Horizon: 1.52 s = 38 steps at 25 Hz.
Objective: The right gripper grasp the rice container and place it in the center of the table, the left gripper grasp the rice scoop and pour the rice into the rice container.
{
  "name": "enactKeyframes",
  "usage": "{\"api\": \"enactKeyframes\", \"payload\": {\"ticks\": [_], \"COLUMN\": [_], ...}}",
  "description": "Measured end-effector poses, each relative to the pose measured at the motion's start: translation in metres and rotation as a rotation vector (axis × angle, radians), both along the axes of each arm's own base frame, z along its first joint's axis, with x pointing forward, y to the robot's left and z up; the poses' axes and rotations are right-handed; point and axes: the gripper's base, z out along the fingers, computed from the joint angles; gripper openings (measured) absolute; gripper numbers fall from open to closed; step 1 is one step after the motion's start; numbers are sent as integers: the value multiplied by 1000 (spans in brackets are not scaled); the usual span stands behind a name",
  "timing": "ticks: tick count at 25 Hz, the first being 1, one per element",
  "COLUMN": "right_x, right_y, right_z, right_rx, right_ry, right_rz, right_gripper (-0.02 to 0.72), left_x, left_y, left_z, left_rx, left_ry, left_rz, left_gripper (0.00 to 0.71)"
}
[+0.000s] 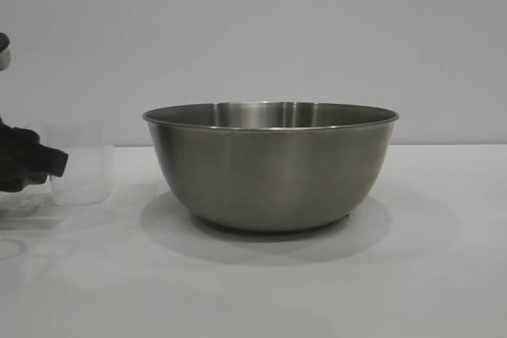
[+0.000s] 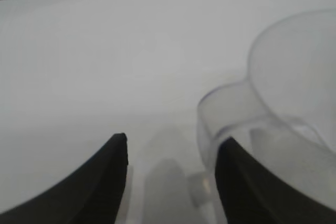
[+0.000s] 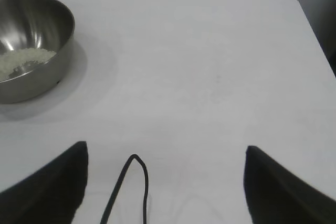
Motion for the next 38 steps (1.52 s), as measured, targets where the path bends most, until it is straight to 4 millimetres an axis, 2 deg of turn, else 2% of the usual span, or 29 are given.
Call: {"api": "enactKeyframes", "payload": {"ticks": [1, 2, 7, 17, 21, 24, 29, 33, 38], "right_x": [0, 0, 0, 0, 0, 0, 0, 0, 0], "right_y": [0, 0, 0, 0, 0, 0, 0, 0, 0], "right_z": [0, 0, 0, 0, 0, 0, 0, 0, 0], "right_rx": [0, 0, 0, 0, 0, 0, 0, 0, 0], "right_ry": [0, 0, 0, 0, 0, 0, 0, 0, 0], "right_rz": [0, 0, 0, 0, 0, 0, 0, 0, 0], "right_gripper": [522, 522, 522, 522, 522, 522, 522, 522, 522], "left_x": [-3, -6, -26, -55, -60, -63, -68, -69, -64], "left_y": [1, 2, 6, 8, 8, 7, 7, 5, -2], "left_z": [1, 4, 17, 62, 83, 91, 93, 89, 98], "left_rx": [-1, 0, 2, -30, -51, -57, -63, -70, -43], "left_ry": [2, 5, 7, -108, -184, -176, -110, 19, 184], "left_rz": [0, -2, -38, -125, -147, -164, -171, -180, -230], "left_gripper": [368, 349, 349, 349, 349, 349, 349, 349, 349]}}
